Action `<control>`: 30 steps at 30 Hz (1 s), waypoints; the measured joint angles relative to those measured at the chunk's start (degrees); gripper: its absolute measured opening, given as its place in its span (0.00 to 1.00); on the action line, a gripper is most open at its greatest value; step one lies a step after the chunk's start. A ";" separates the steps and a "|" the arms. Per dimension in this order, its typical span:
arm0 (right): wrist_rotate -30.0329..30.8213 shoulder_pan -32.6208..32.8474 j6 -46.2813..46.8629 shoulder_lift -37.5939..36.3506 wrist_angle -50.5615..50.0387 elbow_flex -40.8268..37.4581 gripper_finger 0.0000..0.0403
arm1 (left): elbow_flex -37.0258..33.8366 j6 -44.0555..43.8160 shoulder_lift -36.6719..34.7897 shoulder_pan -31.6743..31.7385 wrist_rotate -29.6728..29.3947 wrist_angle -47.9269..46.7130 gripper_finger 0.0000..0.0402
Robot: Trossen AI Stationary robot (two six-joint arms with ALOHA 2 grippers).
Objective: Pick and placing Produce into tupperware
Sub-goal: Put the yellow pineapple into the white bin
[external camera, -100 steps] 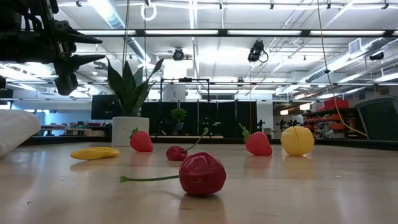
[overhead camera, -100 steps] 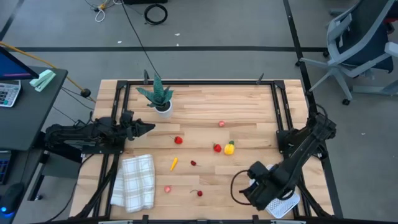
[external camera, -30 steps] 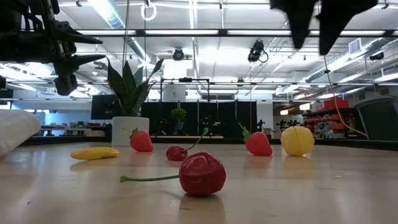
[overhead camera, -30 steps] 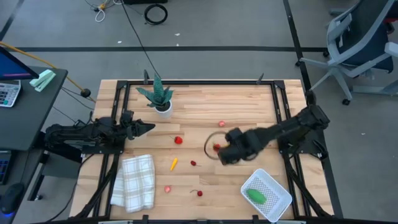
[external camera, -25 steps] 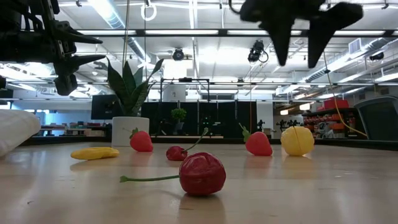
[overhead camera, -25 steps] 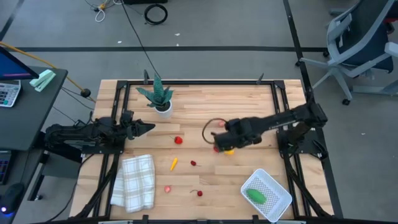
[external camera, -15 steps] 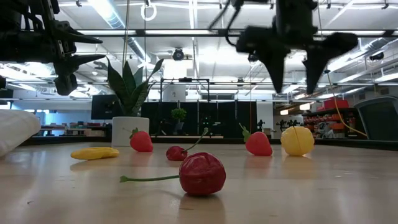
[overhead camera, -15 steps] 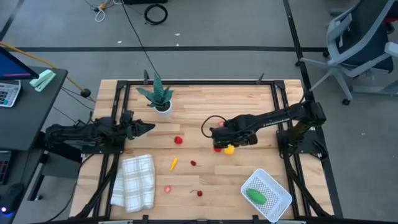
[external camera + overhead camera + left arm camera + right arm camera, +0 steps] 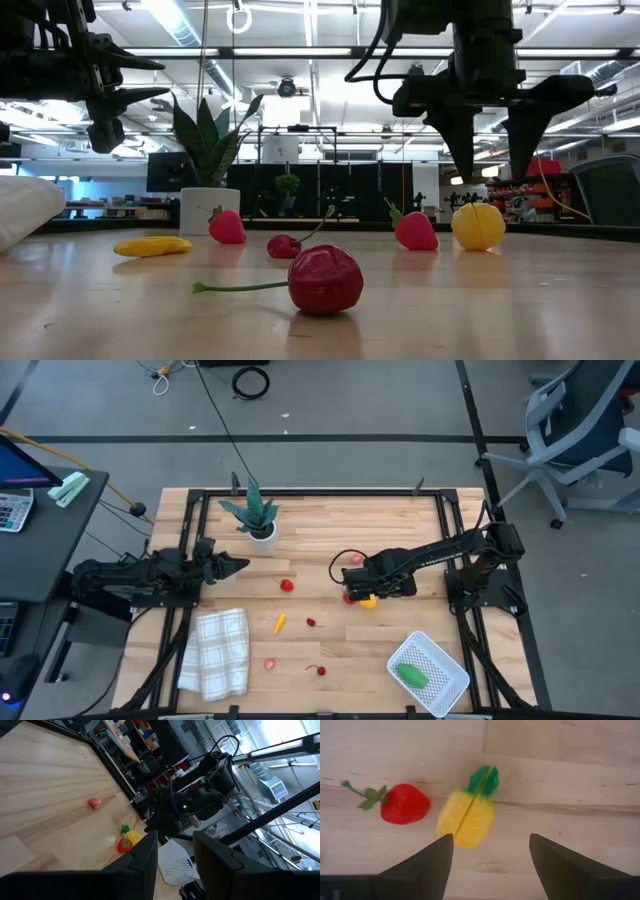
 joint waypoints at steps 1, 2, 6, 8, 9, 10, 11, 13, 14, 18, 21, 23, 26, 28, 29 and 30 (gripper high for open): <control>0.00 0.00 0.00 0.00 0.68 0.00 0.67 | 0.00 0.00 0.02 0.00 0.00 -0.02 0.31; 0.04 0.00 0.00 0.00 1.67 0.00 0.67 | 0.00 0.00 0.00 0.00 0.00 -0.02 0.31; 0.28 0.04 -0.31 0.00 6.67 0.00 0.67 | -0.02 0.00 0.02 0.00 0.00 -0.02 0.31; 1.63 0.17 -0.42 0.00 7.41 0.00 0.68 | -0.02 -0.04 0.02 0.00 0.00 -0.02 0.31; 2.58 0.19 -0.72 0.00 7.27 0.00 0.68 | 0.00 -0.04 0.00 0.00 0.00 -0.02 0.32; 3.29 0.18 -1.33 0.00 7.17 0.00 0.68 | 0.00 -0.04 0.02 0.00 0.00 -0.02 0.32; 3.61 0.17 -1.56 0.00 7.18 0.00 0.68 | -0.01 -0.06 0.01 0.00 0.00 -0.02 0.32; 3.61 0.13 -1.44 0.00 7.20 0.00 0.68 | -0.01 -0.07 0.02 0.00 0.00 -0.02 0.32; 3.57 0.13 -1.42 0.00 7.16 0.00 0.68 | -0.01 -0.07 0.01 0.00 0.00 -0.02 0.32; 2.54 0.13 -1.36 0.00 7.10 0.00 0.68 | 0.00 -0.07 0.00 0.00 0.00 -0.02 0.32; 2.47 0.13 -1.33 0.00 7.06 0.00 0.68 | -0.01 -0.07 0.01 0.00 0.00 -0.01 0.31; 2.45 0.13 -1.52 0.00 7.07 0.00 0.68 | -0.02 -0.07 0.01 0.00 0.00 -0.02 0.31; 2.43 0.20 -5.33 0.00 7.24 0.11 0.68 | 0.00 -0.09 0.02 0.00 0.00 -0.02 0.32; 2.38 0.44 -9.10 0.02 7.23 0.80 0.68 | -0.02 -0.09 0.00 0.00 0.00 -0.02 0.32; 2.40 0.52 -10.60 0.02 7.29 1.21 0.68 | -0.02 -0.09 0.00 0.00 0.00 0.00 0.32; 2.38 0.54 -11.77 0.02 7.33 1.57 0.68 | -0.02 -0.09 0.01 0.00 0.00 -0.02 0.32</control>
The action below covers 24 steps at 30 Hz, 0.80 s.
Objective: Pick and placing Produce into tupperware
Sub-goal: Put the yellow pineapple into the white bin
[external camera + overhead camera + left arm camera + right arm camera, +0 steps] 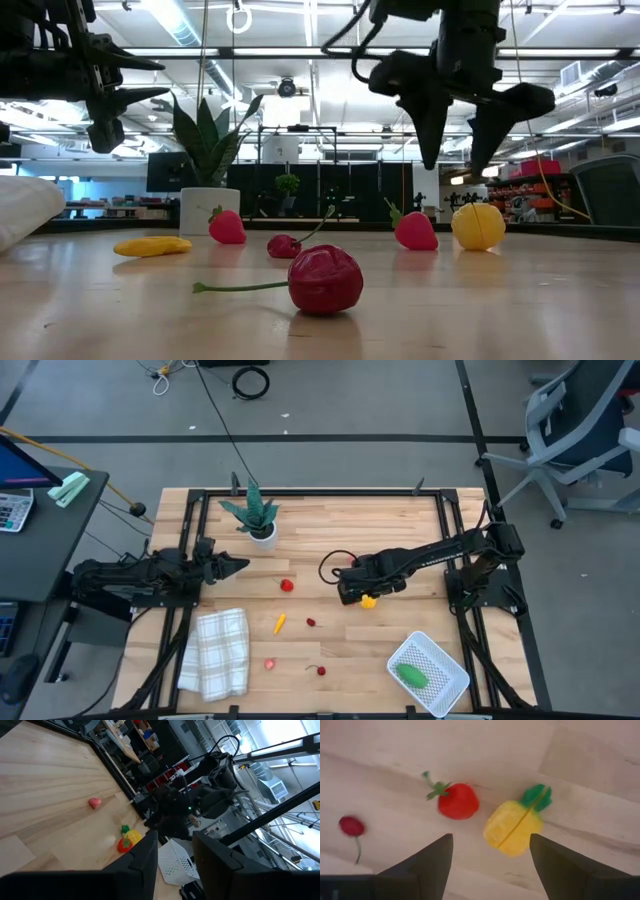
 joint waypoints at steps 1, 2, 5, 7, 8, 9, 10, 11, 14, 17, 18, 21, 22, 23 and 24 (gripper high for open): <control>-0.01 0.00 -0.71 0.00 0.03 0.29 0.68 | 0.00 0.03 0.01 0.00 0.00 0.00 0.32; -0.03 0.01 -1.31 0.00 -0.02 0.63 0.68 | 0.01 0.04 0.00 -0.01 0.00 -0.01 0.32; 0.00 -0.01 -1.58 0.00 0.06 2.08 0.68 | 0.01 0.05 0.00 0.00 0.00 -0.11 0.32; 0.01 -0.03 -1.54 0.00 0.05 2.88 0.68 | 0.02 0.07 0.00 0.00 0.00 -0.11 0.31; 0.15 -0.03 -0.95 0.00 0.05 3.25 0.68 | 0.02 0.07 -0.01 0.00 0.00 -0.11 0.31; 0.49 -0.01 0.59 0.00 0.05 3.62 0.68 | 0.00 0.07 0.00 0.00 0.02 -0.11 0.31; 1.20 0.15 2.81 0.00 0.20 3.87 0.68 | 0.00 0.07 0.01 0.00 0.00 -0.11 0.32; 1.90 0.51 5.90 0.00 0.32 3.98 0.68 | 0.02 0.08 0.01 0.00 0.00 -0.11 0.32; 4.31 1.21 15.58 0.00 0.08 3.77 0.68 | 0.02 0.10 0.01 0.00 0.02 -0.11 0.33; 5.80 1.63 20.06 0.00 -0.41 3.26 0.68 | 0.01 0.11 0.01 0.00 0.00 -0.11 0.34; 5.82 1.63 21.07 0.00 -0.62 3.10 0.68 | 0.00 0.11 0.01 0.00 0.00 -0.11 0.35; 6.30 1.88 24.50 0.00 -0.51 2.98 0.68 | 0.00 0.13 0.00 0.00 0.02 -0.13 0.35; 7.19 2.02 25.35 0.00 -0.53 2.98 0.68 | 0.01 0.13 0.00 0.00 0.00 -0.12 0.36; 8.64 2.39 25.70 0.00 -0.60 2.98 0.68 | 0.01 0.15 0.00 0.00 0.01 -0.12 0.36; 10.86 2.76 26.33 0.00 -0.59 2.98 0.68 | 0.02 0.15 0.01 0.00 0.00 -0.13 0.36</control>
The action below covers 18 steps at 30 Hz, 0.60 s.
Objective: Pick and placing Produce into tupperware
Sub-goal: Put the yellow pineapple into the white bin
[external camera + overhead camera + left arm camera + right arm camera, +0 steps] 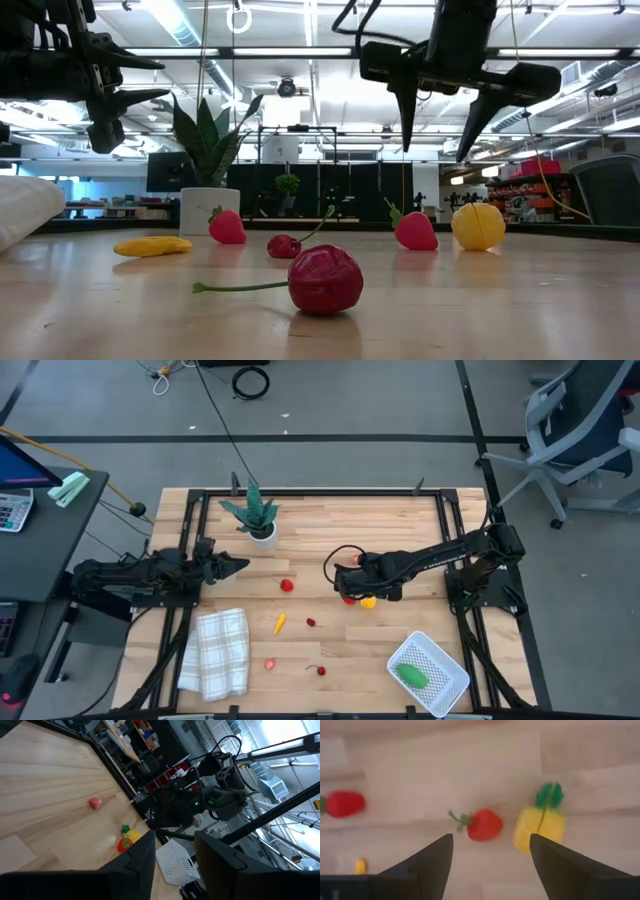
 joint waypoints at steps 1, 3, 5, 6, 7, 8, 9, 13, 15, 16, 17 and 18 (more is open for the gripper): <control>2.09 0.46 1.15 0.00 0.11 0.00 0.68 | -0.02 0.00 0.01 0.00 0.00 0.00 0.36; 5.18 1.34 3.97 0.00 0.81 0.00 0.68 | -0.01 0.00 -0.02 0.00 0.00 0.00 0.36; 6.38 2.04 5.24 0.00 1.50 0.00 0.68 | -0.02 0.00 -0.02 0.00 0.00 0.00 0.35; 6.51 2.33 5.25 0.00 1.81 0.00 0.68 | -0.02 0.00 0.01 0.00 0.00 0.00 0.35; 6.49 2.59 5.11 0.00 2.13 0.00 0.68 | -0.02 0.00 0.00 0.00 0.00 0.00 0.34; 6.51 2.75 4.95 0.00 2.35 0.00 0.68 | -0.01 -0.02 0.01 0.00 0.02 0.01 0.34; 6.51 2.89 4.84 0.00 2.34 0.00 0.68 | -0.01 0.00 -0.02 0.00 0.00 0.00 0.34; 6.48 2.59 4.63 0.00 1.74 0.00 0.68 | 0.01 -0.01 0.01 0.00 0.00 0.00 0.35; 6.38 2.04 4.63 0.00 1.39 0.00 0.68 | -0.02 0.00 0.01 0.00 0.00 0.00 0.35; 5.64 1.76 4.79 0.00 1.43 0.00 0.68 | 0.01 -0.01 0.00 0.00 0.00 0.00 0.36; 4.28 1.49 6.13 0.00 1.43 0.00 0.68 | -0.01 0.00 0.01 0.00 0.00 0.00 0.36; 2.36 1.11 8.37 0.00 1.30 0.00 0.68 | -0.01 -0.02 0.00 0.00 0.00 0.00 0.36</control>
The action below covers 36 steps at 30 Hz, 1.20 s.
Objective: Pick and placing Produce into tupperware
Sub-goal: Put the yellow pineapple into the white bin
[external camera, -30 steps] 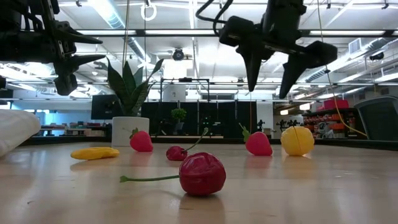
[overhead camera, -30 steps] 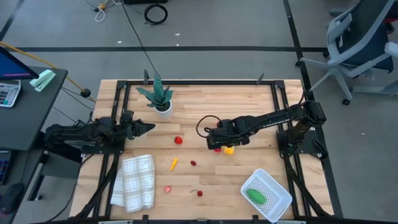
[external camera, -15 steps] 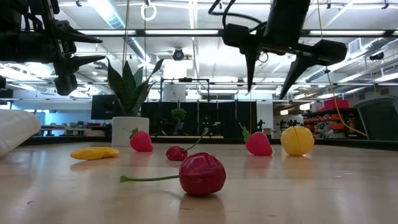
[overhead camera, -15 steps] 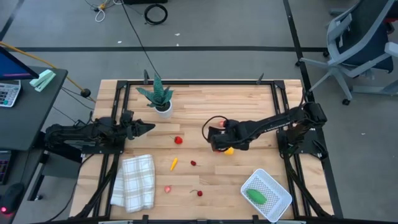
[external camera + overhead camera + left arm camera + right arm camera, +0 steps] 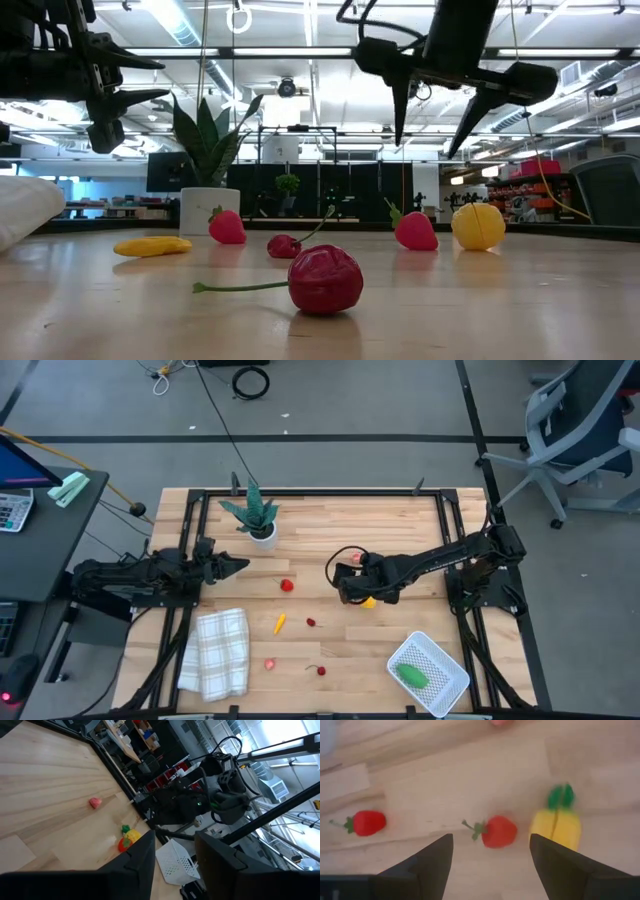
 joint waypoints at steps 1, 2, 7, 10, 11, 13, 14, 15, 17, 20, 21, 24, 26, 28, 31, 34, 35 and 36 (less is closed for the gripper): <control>-2.56 -0.42 2.67 0.00 -0.31 0.00 0.68 | 0.01 -0.01 0.00 0.00 0.00 0.00 0.37; -5.67 -0.91 5.04 0.00 -0.49 0.00 0.68 | 0.01 0.02 0.00 0.00 0.00 0.00 0.37; -11.91 -1.65 10.91 0.18 -3.13 0.00 0.68 | 0.02 -0.01 0.00 0.00 0.00 0.00 0.38; -8.25 -1.63 11.08 0.26 -5.53 -0.02 0.68 | 0.01 0.00 0.00 0.00 0.00 0.00 0.37; -6.45 -1.61 10.44 0.26 -5.62 -0.02 0.68 | 0.01 -0.01 -0.01 0.00 0.00 0.00 0.36; -3.87 -1.29 9.01 0.26 -4.88 -0.02 0.68 | 0.00 0.01 0.00 0.00 0.02 0.00 0.36; -3.29 -1.16 8.85 0.26 -4.21 -0.01 0.68 | 0.00 -0.01 -0.02 0.00 0.02 0.00 0.35; -3.09 -1.06 8.98 0.26 -3.76 -0.02 0.68 | 0.00 0.01 0.00 0.00 0.02 0.02 0.35; -3.14 -0.62 10.00 0.26 -3.53 -0.01 0.68 | 0.01 -0.01 0.00 0.00 0.00 0.07 0.35; -3.02 -0.45 10.40 0.26 -4.05 -0.02 0.68 | 0.00 -0.01 -0.01 0.00 0.02 0.07 0.35; -2.67 -0.63 10.43 0.26 -4.25 -0.01 0.68 | 0.00 -0.01 -0.02 0.00 0.02 0.07 0.35; -0.65 -1.12 10.21 0.26 -4.69 -0.01 0.68 | 0.00 -0.01 -0.02 0.00 0.02 0.07 0.37; -0.10 -1.53 10.23 0.26 -4.77 -0.02 0.68 | 0.02 0.00 -0.01 0.00 0.01 0.09 0.37; -0.16 -2.00 10.23 0.26 -5.27 0.00 0.68 | 0.00 -0.01 -0.01 0.00 0.01 0.11 0.38; -0.32 -2.41 10.25 0.26 -7.37 -0.02 0.67 | 0.02 -0.01 0.00 0.00 0.02 0.12 0.38; -3.80 -2.94 10.67 0.26 -9.27 -0.01 0.65 | 0.02 -0.01 -0.02 0.00 0.02 0.13 0.37; -4.47 -2.94 11.20 0.26 -10.02 -0.02 0.65 | 0.00 -0.01 0.00 0.00 0.02 0.13 0.37; -4.76 -2.85 11.80 0.26 -10.86 -0.01 0.64 | 0.01 -0.01 -0.02 0.00 0.02 0.13 0.37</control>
